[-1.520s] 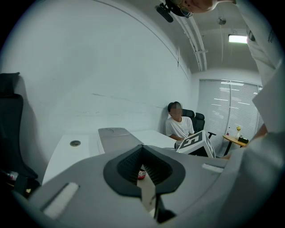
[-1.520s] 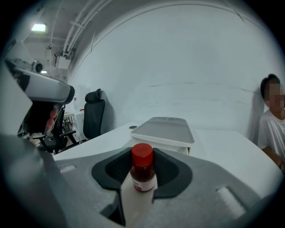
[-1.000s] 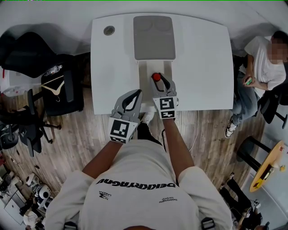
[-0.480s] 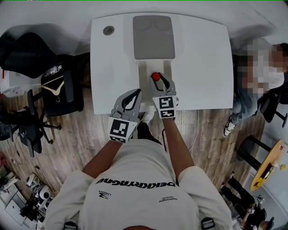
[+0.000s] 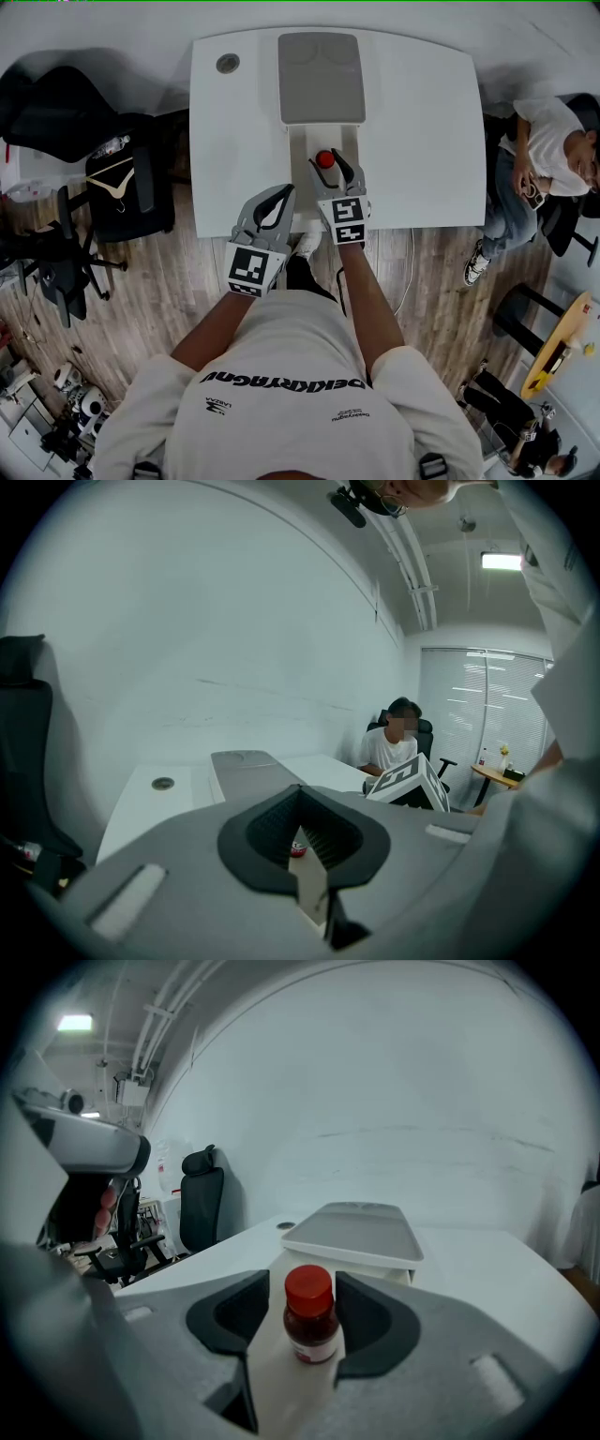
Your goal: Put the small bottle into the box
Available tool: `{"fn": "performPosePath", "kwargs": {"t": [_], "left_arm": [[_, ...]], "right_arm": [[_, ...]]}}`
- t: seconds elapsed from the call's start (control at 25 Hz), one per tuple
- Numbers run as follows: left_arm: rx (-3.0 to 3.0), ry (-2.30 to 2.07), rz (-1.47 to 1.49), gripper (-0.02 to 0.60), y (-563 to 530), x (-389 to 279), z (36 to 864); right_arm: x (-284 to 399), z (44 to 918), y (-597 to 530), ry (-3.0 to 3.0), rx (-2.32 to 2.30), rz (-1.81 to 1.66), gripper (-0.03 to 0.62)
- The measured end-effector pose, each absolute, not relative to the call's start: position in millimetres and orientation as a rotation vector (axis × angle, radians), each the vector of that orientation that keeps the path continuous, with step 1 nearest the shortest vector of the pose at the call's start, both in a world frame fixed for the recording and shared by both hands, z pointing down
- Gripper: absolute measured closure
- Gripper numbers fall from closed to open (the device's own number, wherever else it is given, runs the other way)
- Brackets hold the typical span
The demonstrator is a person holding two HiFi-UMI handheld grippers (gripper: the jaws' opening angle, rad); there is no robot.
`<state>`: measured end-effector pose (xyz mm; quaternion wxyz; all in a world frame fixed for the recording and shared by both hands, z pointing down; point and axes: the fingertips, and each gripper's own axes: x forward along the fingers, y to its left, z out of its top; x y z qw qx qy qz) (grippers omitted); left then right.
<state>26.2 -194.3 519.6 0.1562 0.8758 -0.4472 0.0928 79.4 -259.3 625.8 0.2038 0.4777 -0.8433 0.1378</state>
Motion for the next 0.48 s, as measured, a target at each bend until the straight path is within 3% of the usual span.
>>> {"fn": "performPosePath", "kwargs": {"t": [0.48], "left_arm": [[2.525, -1.294, 0.253, 0.574, -192.0, 25.0, 510.1]], "right_arm": [[88.6, 615.1, -255.8, -2.333, 1.384, 0.368, 0.385]]}}
